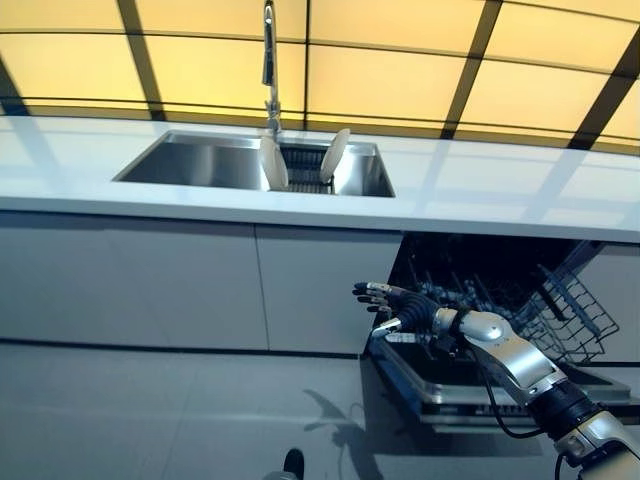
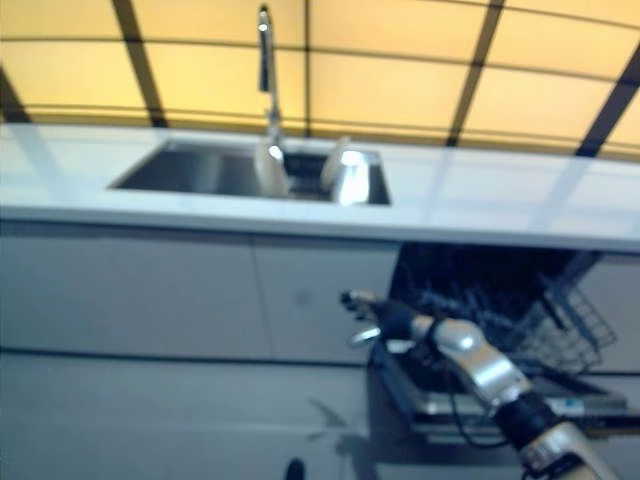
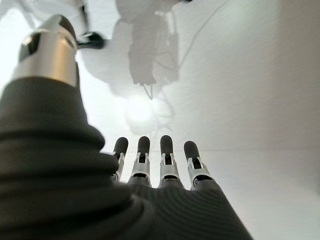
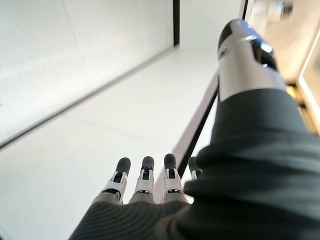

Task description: Take plates into dishwasher

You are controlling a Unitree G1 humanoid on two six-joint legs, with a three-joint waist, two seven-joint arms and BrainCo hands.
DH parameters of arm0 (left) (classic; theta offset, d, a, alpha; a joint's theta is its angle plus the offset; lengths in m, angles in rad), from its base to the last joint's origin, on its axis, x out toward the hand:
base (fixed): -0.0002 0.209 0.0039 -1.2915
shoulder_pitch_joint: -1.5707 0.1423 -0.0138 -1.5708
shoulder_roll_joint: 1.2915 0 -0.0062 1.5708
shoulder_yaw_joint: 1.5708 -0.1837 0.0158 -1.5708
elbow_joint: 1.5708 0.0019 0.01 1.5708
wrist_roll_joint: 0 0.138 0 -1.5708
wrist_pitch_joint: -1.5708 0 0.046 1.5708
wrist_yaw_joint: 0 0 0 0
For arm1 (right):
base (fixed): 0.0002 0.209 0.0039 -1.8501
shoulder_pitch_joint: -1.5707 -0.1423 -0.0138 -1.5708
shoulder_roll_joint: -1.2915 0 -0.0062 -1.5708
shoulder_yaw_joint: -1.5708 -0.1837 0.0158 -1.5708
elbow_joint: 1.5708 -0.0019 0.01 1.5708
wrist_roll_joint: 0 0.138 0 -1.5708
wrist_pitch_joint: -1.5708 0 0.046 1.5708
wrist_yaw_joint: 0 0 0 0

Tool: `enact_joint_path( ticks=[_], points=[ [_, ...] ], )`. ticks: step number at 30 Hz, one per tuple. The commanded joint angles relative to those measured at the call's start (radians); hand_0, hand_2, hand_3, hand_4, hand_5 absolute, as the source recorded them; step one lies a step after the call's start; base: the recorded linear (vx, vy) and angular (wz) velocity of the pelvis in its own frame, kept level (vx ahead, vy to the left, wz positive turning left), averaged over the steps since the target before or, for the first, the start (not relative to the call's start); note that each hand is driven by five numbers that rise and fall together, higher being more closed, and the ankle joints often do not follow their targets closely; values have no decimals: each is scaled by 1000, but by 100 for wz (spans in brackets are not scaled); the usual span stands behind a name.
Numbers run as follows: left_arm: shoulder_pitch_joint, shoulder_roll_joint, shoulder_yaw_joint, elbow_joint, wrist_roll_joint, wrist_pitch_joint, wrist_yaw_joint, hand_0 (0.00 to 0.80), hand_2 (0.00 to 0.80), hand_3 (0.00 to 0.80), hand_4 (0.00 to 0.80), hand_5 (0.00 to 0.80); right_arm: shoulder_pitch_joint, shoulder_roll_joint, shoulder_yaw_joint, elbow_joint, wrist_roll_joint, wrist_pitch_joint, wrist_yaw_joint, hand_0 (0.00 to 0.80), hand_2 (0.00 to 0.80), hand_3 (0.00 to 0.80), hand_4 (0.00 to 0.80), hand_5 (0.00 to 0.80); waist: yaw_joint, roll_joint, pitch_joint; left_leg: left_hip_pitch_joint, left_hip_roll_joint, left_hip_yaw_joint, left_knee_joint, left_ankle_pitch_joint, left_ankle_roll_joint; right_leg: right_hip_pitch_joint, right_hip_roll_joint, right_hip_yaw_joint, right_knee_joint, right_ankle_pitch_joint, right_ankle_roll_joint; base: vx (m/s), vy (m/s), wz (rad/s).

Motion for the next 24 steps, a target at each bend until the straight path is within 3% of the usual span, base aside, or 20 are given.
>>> enact_joint_path(
  ticks=[1, 11, 18, 24],
  points=[
    [-27, 6, -36, -6, 28, -23, -2, 0, 0, 0, 0, 0, -87, 2, -71, 47, 69, -78, -19, 0, 0, 0, 0, 0, 18, -5, -54, -76, 64, -15, -49, 19, -77, 23, 39, -71, -25, 86, 43, 126, 10, 4],
    [-13, -23, -53, 14, 70, -56, -26, 0, 0, 0, 0, 0, -132, -46, -190, 86, 127, -92, -184, 0, 0, 0, 0, 0, 35, -26, -70, -133, 74, -37, -79, 41, -104, 13, 32, -90, -115, 113, 49, 64, 15, 14],
    [-10, -8, -35, 9, 100, -84, 15, 0, 0, 0, 0, 0, -134, -79, -224, 102, 178, -97, -216, 0, 0, 0, 0, 0, 47, -59, -78, -117, 72, -50, -148, 54, -103, -4, 34, -110, -120, 132, 71, 12, -21, 11],
    [-19, -11, -36, 5, 115, -90, 43, 0, 0, 0, 0, 0, -138, -73, -219, 112, 185, -106, -216, 0, 0, 0, 0, 0, 49, -57, -76, -110, 79, -54, -189, 78, -114, -27, 51, -118, -113, 126, 59, -59, -46, 8]
  ],
)
